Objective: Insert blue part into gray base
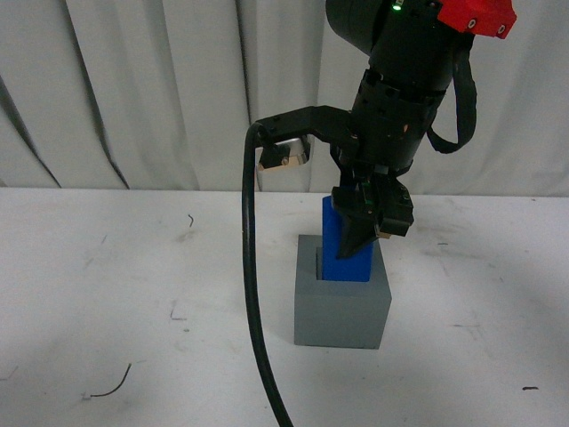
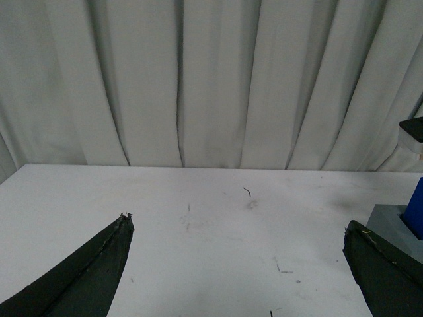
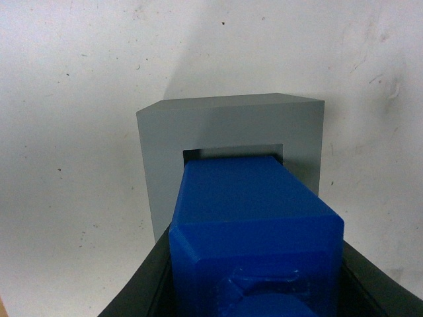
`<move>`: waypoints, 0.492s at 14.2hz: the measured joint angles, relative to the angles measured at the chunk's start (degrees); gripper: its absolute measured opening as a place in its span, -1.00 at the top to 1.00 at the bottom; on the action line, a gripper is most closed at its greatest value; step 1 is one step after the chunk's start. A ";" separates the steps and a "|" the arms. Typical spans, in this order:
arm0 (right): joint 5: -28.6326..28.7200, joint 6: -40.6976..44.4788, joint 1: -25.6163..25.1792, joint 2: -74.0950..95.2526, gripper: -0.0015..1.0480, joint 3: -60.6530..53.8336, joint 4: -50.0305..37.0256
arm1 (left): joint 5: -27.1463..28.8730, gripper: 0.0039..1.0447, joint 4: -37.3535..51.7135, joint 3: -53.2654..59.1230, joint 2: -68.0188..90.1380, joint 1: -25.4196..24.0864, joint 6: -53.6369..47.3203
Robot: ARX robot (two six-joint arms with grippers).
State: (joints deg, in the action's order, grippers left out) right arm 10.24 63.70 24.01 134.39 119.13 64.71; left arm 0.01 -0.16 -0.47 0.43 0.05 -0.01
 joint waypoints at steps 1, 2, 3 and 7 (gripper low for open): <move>0.00 -0.24 0.02 -0.50 0.10 -1.03 -0.90 | 0.00 -0.88 0.00 0.00 0.00 0.00 0.00; 0.00 -0.46 0.11 -0.68 0.10 -1.38 -1.16 | 0.00 -0.88 0.00 0.00 0.00 0.00 0.00; -0.02 -0.83 0.28 -0.74 0.10 -1.46 -1.29 | 0.00 -0.88 0.00 0.00 0.00 0.00 0.00; 0.11 -4.22 0.33 -0.68 0.11 -2.89 -2.80 | 0.00 -0.88 -0.02 0.00 0.00 0.00 0.00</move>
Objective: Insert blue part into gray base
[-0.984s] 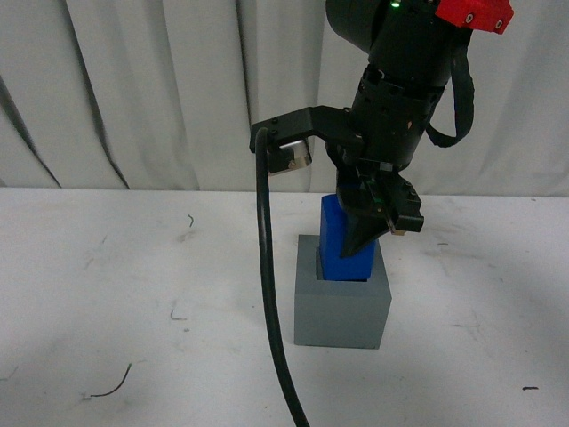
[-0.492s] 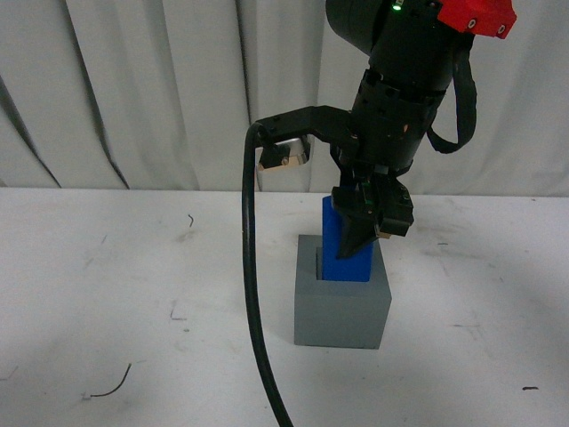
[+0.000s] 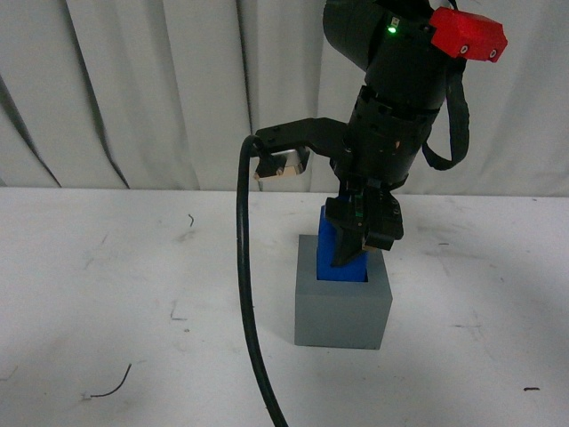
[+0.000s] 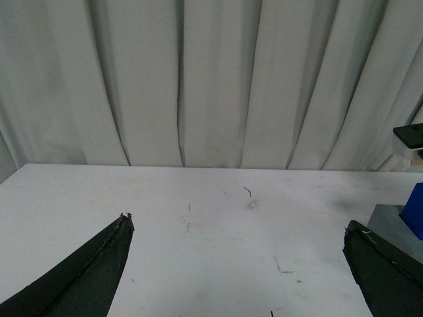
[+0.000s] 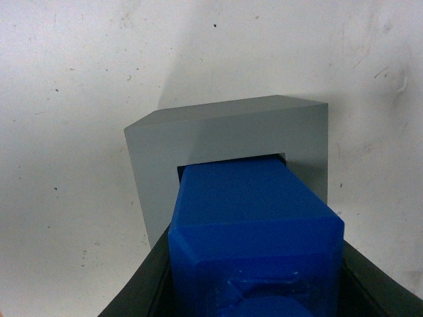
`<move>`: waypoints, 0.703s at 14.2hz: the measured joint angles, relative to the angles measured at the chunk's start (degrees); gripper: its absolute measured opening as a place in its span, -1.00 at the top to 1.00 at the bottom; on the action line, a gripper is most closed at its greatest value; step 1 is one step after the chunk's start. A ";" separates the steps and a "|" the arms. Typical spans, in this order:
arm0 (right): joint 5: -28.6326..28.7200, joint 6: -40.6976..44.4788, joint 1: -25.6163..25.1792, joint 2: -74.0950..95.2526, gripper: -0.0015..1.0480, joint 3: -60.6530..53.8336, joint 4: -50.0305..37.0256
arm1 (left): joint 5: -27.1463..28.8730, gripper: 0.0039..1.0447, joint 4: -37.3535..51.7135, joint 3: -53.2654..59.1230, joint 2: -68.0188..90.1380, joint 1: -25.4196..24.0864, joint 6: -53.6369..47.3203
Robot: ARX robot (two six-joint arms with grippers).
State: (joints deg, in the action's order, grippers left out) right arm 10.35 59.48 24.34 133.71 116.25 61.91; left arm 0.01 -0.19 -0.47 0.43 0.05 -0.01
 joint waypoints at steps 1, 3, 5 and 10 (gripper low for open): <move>0.04 -0.09 -0.13 0.00 0.11 -0.09 0.07 | 0.00 -0.88 0.02 0.00 0.00 0.00 0.00; 0.17 -0.15 -0.35 0.00 0.11 -0.24 -0.02 | 0.00 -0.88 0.02 0.00 0.00 0.00 0.02; 1.36 0.11 -0.42 -0.07 -0.19 -1.07 0.46 | 0.00 -0.88 0.02 0.00 0.00 0.00 0.00; 5.11 9.66 -3.02 -4.22 -0.88 -6.23 -3.41 | 0.00 -0.88 0.02 0.00 0.00 0.00 0.02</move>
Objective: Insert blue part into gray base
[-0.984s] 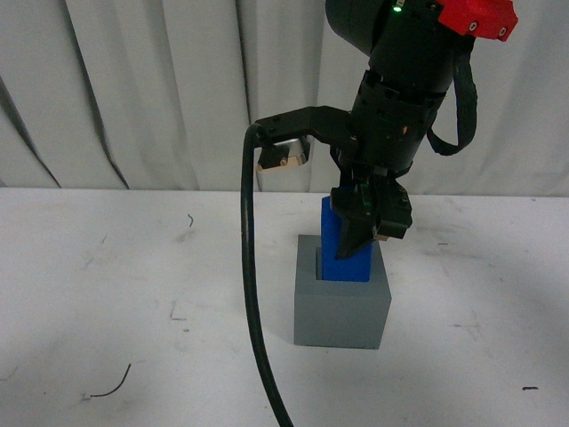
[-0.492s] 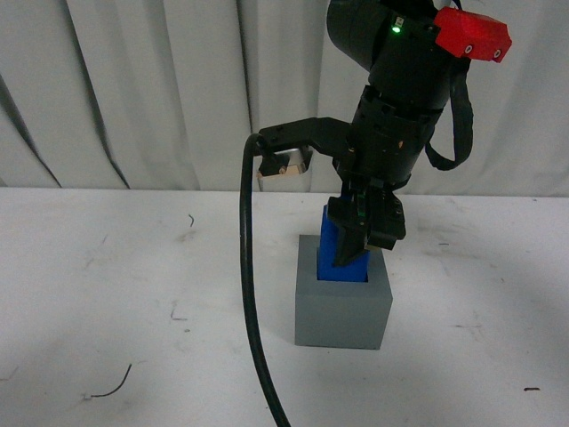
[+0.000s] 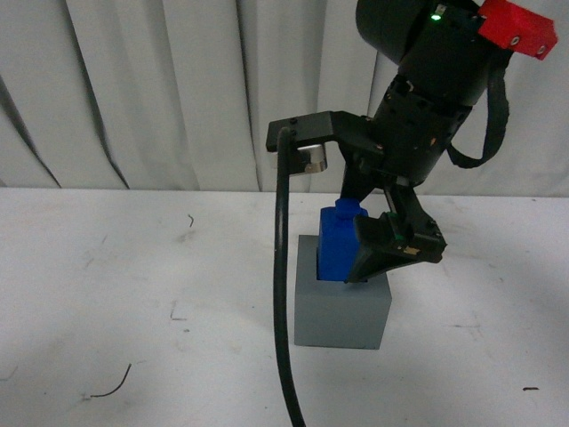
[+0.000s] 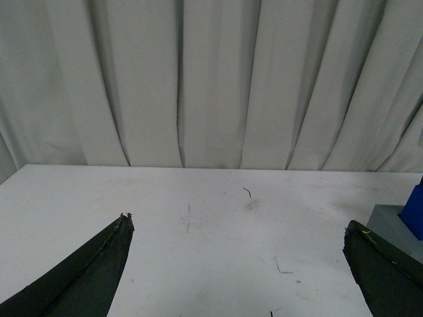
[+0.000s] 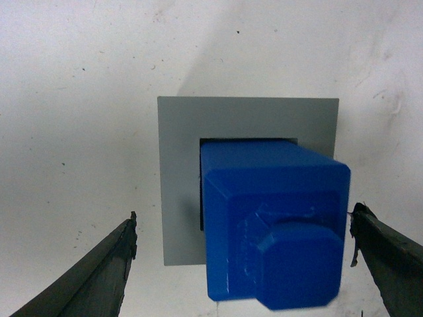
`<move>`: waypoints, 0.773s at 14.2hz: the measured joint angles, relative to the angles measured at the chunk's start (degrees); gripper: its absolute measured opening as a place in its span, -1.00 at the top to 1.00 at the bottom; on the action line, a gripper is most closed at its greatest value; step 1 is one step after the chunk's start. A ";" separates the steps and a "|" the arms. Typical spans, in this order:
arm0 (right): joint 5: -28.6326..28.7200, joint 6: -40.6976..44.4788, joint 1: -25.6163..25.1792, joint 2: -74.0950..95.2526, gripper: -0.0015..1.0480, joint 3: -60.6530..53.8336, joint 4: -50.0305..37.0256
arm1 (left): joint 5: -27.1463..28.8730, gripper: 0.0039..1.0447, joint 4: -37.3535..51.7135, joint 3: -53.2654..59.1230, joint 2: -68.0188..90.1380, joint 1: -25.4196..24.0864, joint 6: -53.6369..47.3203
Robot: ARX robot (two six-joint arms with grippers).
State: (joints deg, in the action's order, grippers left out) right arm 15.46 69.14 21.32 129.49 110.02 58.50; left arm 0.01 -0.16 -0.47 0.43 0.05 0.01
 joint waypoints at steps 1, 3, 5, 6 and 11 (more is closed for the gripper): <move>0.92 1.09 -2.36 -2.93 -0.88 -3.65 -3.76 | 0.00 -0.88 0.00 0.00 0.00 0.00 -0.02; 1.99 1.62 -6.27 -7.76 -0.88 -9.60 -9.97 | 0.00 -0.88 0.00 0.00 0.00 0.00 0.00; 2.56 2.43 -12.11 -12.46 -0.88 -15.04 -16.13 | 0.00 -0.88 0.00 0.00 0.00 0.00 -0.02; 3.06 2.47 -15.47 -14.47 -0.88 -17.25 -19.02 | 0.00 -0.88 0.00 0.00 0.00 0.00 -0.02; 11.17 0.33 -18.21 -19.52 -0.88 -19.15 -32.44 | 0.02 -0.88 0.00 0.00 0.00 0.00 0.00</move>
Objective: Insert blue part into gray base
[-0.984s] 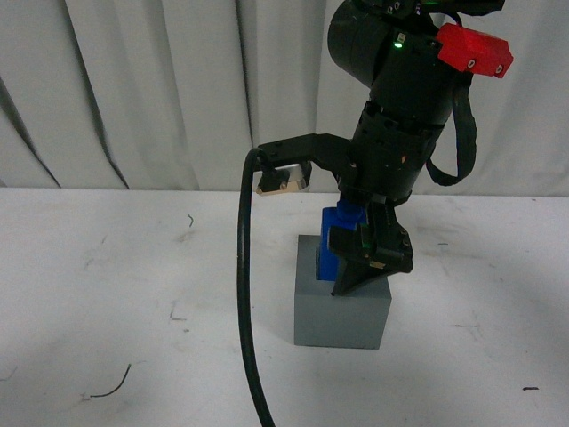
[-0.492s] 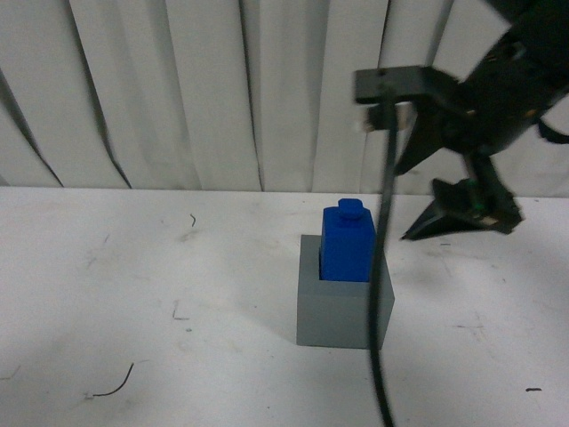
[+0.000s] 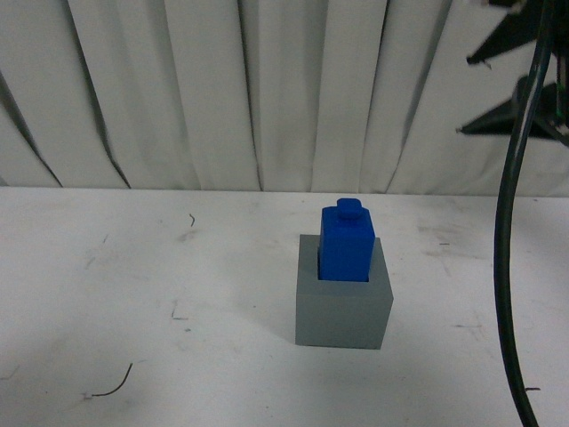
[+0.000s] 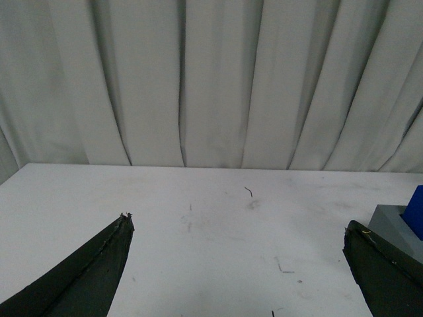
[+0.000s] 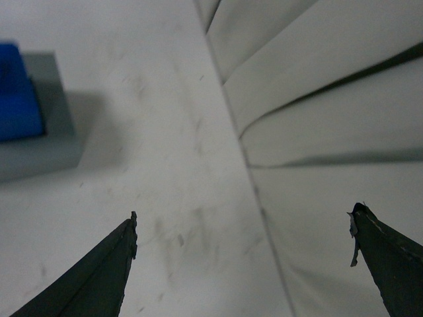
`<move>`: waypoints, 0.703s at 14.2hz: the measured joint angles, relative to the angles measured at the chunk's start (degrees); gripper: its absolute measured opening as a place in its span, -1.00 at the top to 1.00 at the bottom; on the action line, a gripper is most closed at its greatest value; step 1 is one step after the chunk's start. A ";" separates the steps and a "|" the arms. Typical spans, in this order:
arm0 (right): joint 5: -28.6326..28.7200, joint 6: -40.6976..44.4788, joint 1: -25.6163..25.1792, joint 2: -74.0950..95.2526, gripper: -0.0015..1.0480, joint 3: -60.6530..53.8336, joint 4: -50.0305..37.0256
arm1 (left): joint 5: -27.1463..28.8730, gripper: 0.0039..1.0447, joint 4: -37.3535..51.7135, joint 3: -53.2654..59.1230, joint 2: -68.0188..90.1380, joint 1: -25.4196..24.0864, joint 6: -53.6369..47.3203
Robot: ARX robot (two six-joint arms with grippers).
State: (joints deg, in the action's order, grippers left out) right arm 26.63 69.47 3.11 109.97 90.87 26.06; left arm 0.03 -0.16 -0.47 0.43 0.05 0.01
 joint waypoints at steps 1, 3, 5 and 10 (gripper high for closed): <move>1.79 -3.06 0.15 -3.54 -0.88 -1.77 -6.32 | 0.00 -0.88 0.00 0.00 0.00 0.00 0.00; 3.61 -7.85 -1.84 -8.96 -0.88 -7.78 -16.48 | -0.02 -0.88 0.00 0.00 0.00 0.00 -0.02; 4.59 -14.23 -3.65 -13.75 -0.88 -15.21 -27.21 | -0.02 -0.88 0.00 0.00 0.00 0.00 -0.02; -24.26 -52.96 -3.08 -37.13 -0.18 -47.63 -58.12 | -0.02 -0.88 0.00 0.00 0.00 0.00 0.00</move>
State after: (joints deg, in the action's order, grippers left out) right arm 2.37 16.51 0.03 72.84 43.24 -32.05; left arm 0.01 -0.16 -0.47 0.43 0.05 0.01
